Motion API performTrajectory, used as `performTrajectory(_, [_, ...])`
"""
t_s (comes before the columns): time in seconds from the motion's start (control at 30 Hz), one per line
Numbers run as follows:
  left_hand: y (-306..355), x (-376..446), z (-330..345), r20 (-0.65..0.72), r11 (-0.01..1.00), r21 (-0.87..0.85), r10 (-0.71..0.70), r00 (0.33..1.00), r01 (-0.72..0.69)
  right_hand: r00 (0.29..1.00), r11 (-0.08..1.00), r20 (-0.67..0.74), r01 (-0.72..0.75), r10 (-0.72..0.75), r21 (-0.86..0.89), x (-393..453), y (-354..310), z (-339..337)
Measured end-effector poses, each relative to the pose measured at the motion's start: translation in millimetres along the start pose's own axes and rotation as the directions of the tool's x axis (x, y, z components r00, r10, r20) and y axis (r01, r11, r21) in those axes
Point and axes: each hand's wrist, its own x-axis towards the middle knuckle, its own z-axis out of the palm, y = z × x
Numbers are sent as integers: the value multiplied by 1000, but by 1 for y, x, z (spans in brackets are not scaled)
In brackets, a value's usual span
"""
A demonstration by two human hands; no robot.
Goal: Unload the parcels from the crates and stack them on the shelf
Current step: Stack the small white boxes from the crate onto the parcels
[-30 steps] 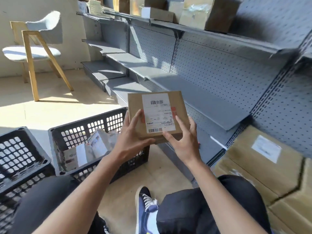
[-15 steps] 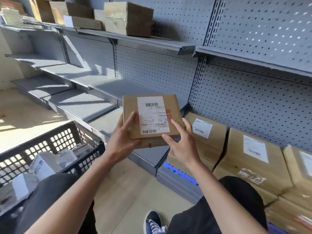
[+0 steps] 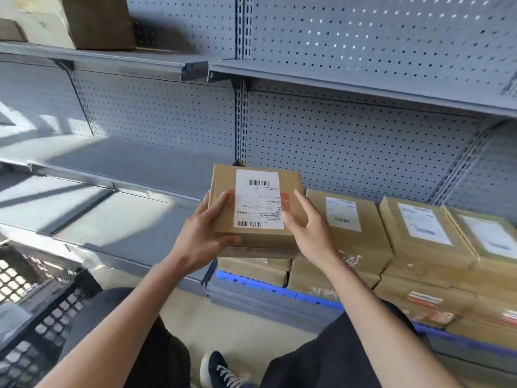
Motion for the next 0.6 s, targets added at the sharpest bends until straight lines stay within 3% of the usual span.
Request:
performTrajectory(0.13, [11,26,24,92,999,-29,35,995,-33,993,998,-95,-69,68,-6,2,19,-21])
performTrajectory(0.27, [30,50,51,36,997,-37,76,996,-75,971,991,-202,-133,127,-16,3,31,-38])
performTrajectory(0.37, [43,66,70,73,996,-11,92,993,-91,954,989,-271,-142,126,-41,1,42,-52])
performTrajectory(0.6, [58,89,117,107,981,52,181,978,-187,927,973,-325,-221,186,-72,-5,71,-75])
